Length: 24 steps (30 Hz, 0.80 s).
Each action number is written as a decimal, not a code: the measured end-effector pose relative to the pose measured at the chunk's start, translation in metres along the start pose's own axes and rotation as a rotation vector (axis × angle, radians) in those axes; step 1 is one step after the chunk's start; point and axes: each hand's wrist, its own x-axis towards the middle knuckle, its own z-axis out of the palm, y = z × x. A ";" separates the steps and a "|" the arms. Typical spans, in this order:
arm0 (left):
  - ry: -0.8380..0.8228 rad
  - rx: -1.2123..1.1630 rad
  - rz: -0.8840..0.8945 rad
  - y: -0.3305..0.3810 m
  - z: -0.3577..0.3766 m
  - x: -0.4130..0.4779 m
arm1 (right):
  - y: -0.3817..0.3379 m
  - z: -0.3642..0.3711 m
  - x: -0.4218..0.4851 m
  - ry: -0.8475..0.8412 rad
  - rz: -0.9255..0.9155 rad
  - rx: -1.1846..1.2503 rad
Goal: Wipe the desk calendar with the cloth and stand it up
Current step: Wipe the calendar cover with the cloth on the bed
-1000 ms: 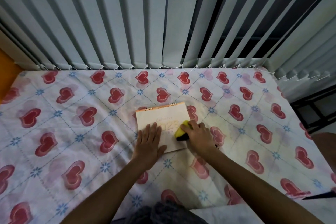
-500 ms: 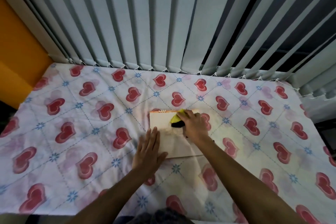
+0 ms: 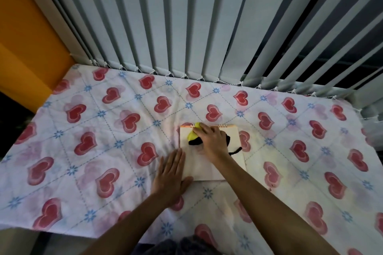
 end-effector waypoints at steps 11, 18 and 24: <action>0.036 -0.046 -0.158 -0.012 0.013 0.005 | 0.059 0.002 -0.043 0.115 0.091 -0.020; 0.032 0.014 -0.181 -0.009 0.013 0.008 | 0.000 0.003 -0.015 -0.011 -0.456 0.080; 0.036 -0.018 -0.185 -0.009 0.012 0.005 | -0.012 -0.005 0.015 -0.043 -0.286 0.054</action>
